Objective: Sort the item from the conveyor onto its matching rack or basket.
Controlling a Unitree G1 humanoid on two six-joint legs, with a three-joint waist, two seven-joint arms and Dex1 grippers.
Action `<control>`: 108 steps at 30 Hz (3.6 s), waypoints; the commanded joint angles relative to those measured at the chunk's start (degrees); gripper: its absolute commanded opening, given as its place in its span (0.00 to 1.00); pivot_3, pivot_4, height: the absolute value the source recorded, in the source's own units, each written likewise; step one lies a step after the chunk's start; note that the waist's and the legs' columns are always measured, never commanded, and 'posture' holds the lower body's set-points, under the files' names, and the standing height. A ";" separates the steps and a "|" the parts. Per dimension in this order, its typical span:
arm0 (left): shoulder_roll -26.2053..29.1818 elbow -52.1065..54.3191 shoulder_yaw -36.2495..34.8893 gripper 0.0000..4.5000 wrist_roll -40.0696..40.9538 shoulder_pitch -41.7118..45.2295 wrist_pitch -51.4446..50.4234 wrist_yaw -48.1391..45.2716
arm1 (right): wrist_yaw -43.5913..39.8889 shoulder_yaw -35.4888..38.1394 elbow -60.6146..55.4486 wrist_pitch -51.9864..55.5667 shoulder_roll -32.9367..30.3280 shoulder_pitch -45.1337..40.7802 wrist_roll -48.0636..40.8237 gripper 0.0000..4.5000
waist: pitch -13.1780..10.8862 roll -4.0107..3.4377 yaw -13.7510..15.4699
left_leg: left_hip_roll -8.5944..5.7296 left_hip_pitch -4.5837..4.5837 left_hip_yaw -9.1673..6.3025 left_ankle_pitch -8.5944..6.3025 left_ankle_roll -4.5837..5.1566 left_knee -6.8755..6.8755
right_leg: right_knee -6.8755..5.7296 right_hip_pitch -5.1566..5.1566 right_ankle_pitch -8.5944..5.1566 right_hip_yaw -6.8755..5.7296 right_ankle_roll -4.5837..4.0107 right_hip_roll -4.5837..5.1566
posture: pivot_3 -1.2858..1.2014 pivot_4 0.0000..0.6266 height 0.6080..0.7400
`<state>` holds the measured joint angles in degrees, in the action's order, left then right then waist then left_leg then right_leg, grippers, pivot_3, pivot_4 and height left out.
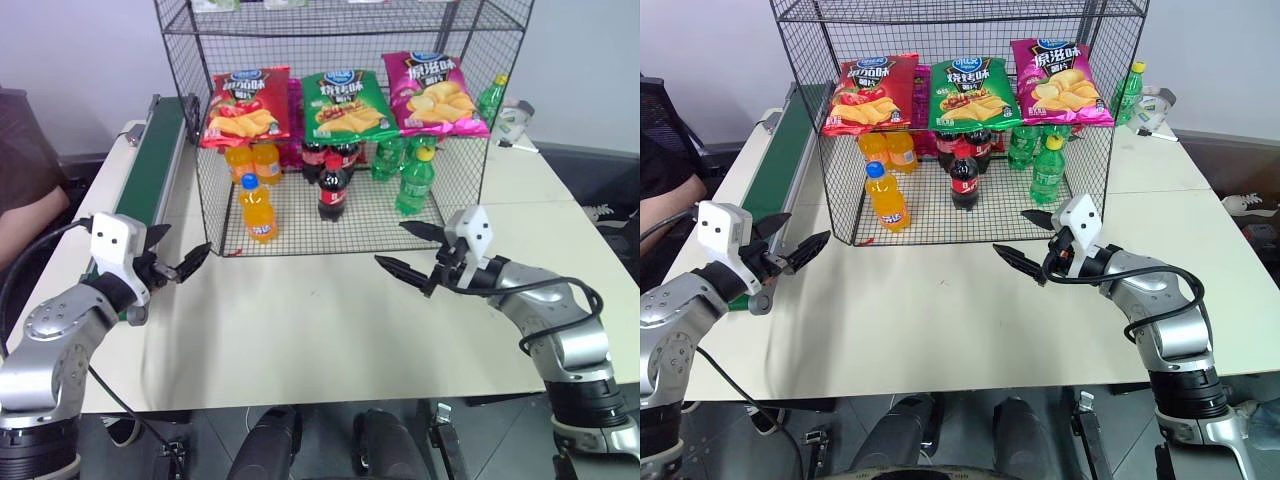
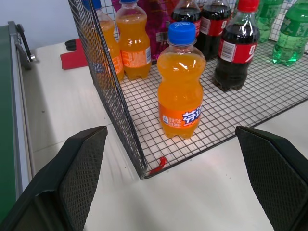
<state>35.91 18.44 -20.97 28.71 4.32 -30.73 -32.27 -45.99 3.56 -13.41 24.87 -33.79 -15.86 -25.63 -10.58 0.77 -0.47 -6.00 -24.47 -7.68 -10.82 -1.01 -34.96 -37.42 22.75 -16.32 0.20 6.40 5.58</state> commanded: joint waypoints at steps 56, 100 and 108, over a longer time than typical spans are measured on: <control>-2.74 -1.32 -1.05 0.99 -1.61 -0.37 4.74 3.07 | 2.54 -1.29 -3.28 -1.36 3.28 -1.01 0.05 1.00 | 0.00 0.00 -0.01 | 0.00 -0.01 0.00 0.00 0.00 0.03 | 0.05 0.01 0.00 0.00 0.00 0.00 | 0.52 0.24 1.00; -8.45 -10.44 -13.69 0.99 -5.38 2.89 11.57 23.53 | 2.05 -6.68 -0.69 -4.70 8.16 -3.62 2.67 1.00 | 0.01 0.02 0.10 | -0.02 0.01 -0.01 0.00 0.00 -0.02 | 0.06 0.13 0.10 -0.04 0.18 -0.01 | 0.52 0.24 1.00; -7.88 -10.62 -14.19 0.99 -6.79 1.25 10.91 25.26 | 2.06 -7.18 -0.68 -4.65 8.59 -3.40 2.70 1.00 | 0.01 0.02 -0.06 | -0.01 0.00 -0.01 0.00 0.00 0.00 | 0.06 0.13 0.10 -0.03 0.18 -0.02 | 0.52 0.24 1.00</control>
<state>26.93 7.00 -33.44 22.90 5.65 -20.58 -7.88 -43.84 -3.58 -12.10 20.81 -25.75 -18.91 -22.64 -10.57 0.79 -0.52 -6.01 -24.47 -7.69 -10.82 -1.01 -34.96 -37.35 22.88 -16.22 0.17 6.58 5.56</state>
